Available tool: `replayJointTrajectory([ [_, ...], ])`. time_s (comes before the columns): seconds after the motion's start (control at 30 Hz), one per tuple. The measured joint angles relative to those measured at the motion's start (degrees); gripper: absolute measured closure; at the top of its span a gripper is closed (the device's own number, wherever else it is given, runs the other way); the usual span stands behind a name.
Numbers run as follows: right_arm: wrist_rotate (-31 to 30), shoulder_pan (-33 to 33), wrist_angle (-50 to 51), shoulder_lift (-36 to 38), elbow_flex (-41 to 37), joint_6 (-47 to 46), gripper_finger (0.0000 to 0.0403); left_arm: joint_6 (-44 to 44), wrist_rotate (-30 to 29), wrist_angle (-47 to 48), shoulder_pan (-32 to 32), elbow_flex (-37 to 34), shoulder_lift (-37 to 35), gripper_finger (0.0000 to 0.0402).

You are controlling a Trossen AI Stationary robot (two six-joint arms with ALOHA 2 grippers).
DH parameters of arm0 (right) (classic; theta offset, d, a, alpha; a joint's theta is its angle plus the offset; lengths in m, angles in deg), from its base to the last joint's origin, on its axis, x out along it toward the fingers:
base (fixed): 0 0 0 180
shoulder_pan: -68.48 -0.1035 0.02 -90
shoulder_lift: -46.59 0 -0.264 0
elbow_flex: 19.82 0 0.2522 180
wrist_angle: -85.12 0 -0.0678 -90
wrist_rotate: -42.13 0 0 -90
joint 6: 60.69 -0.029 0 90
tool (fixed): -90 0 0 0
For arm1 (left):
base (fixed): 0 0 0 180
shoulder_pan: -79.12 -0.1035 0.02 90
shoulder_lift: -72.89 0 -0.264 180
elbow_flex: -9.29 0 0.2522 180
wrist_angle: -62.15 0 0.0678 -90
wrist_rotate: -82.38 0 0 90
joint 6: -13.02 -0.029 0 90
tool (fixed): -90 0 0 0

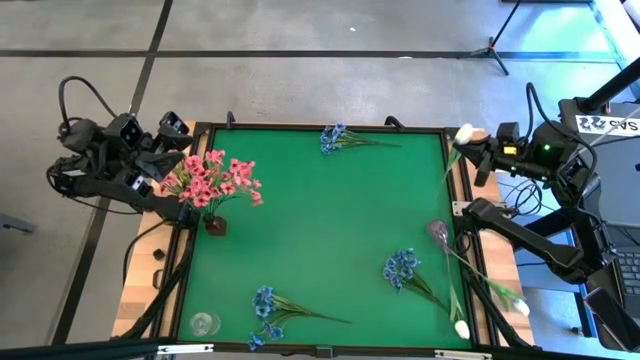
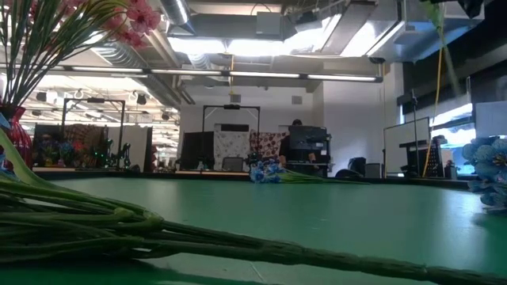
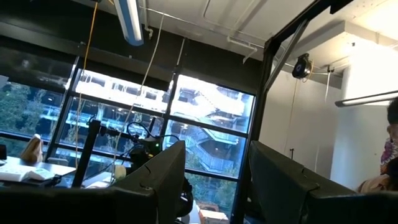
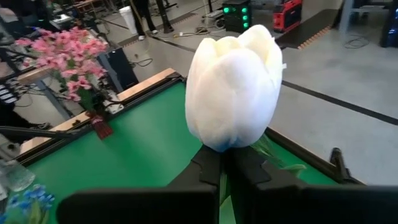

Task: Sort flowers into vase by color
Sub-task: Put the white flower into the violet vase

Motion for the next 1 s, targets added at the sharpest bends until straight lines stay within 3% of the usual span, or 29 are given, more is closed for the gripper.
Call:
replayJointTrajectory([
  [0.27, 5.7, 0.0, -2.6, -3.4, 0.0, -1.3, 0.0391, 0.3, 0.0, -0.1, 0.0, 0.0, 1.4, 0.0227],
  [0.43, 8.1, 0.0, -2.2, -6.6, 0.1, -1.6, 0.0394, -3.7, 2.7, -2.0, 0.0, 0.0, 6.0, 0.0227],
  [0.57, 6.2, -0.1, 1.3, -12.2, 0.0, -3.0, 0.0397, -4.6, 2.6, -6.3, 0.0, 0.0, 12.1, 0.0227],
  [0.77, 2.9, 0.0, 7.0, -23.3, 0.0, -2.4, 0.0396, -1.8, -2.2, -7.4, -0.2, 0.0, 20.2, 0.0227],
  [1.0, 0.2, 0.0, 3.2, -37.3, -0.9, -3.0, 0.0389, 2.0, -3.3, -7.7, -1.8, 0.0, 24.2, 0.0227],
])
